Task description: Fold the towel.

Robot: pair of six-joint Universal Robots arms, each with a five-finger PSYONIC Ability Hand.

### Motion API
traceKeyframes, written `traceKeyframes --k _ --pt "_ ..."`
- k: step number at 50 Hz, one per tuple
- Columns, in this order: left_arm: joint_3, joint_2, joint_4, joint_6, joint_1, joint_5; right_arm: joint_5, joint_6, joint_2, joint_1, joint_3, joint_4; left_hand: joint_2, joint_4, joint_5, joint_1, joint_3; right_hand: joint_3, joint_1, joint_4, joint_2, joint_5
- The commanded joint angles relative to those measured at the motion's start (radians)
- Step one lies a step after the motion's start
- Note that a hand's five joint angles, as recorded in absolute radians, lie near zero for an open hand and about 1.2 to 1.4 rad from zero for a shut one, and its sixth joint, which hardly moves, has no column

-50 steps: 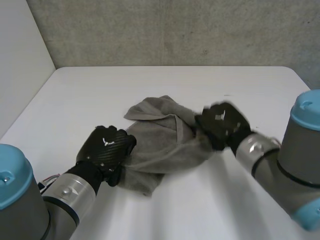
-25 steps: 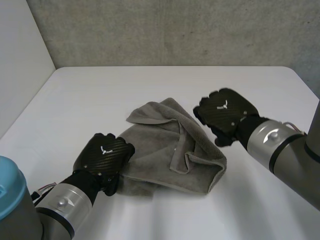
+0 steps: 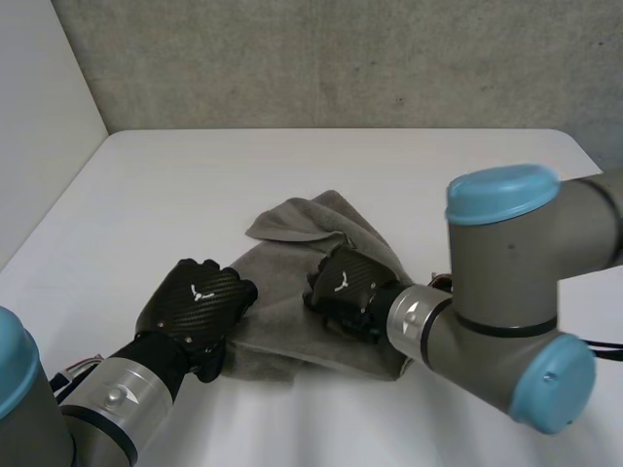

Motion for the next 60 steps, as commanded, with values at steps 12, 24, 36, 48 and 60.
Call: traceKeyframes --k 12,24,36,48,60 --pt "-0.012 0.001 0.002 -0.005 0.033 0.004 0.209 -0.174 0.196 0.003 -0.114 -0.122 -0.114 -0.124 -0.284 -0.077 -0.148 0.783 0.784 0.785 0.780 0.796" --pt "0.045 -0.020 0.021 0.010 0.060 0.007 0.218 -0.008 0.196 -0.008 -0.267 -0.265 -0.114 -0.124 -0.284 -0.077 -0.148 0.925 0.926 0.926 0.922 0.937" --pt "0.713 -0.189 0.034 -0.028 0.244 -0.007 0.295 0.822 -0.055 -0.182 -0.269 -0.801 -0.114 -0.124 -0.284 -0.077 -0.148 0.925 0.926 0.926 0.922 0.937" --pt "0.618 -0.160 0.031 -0.160 0.260 0.008 0.329 0.936 -0.152 -0.249 -0.022 -0.818 -0.114 -0.124 -0.284 -0.077 -0.148 0.925 0.926 0.926 0.922 0.937" --pt "0.093 -0.129 0.031 -0.042 0.260 0.086 0.182 0.940 -0.209 -0.385 0.361 -0.634 -0.114 -0.124 -0.284 -0.077 -0.148 0.925 0.926 0.926 0.922 0.937"
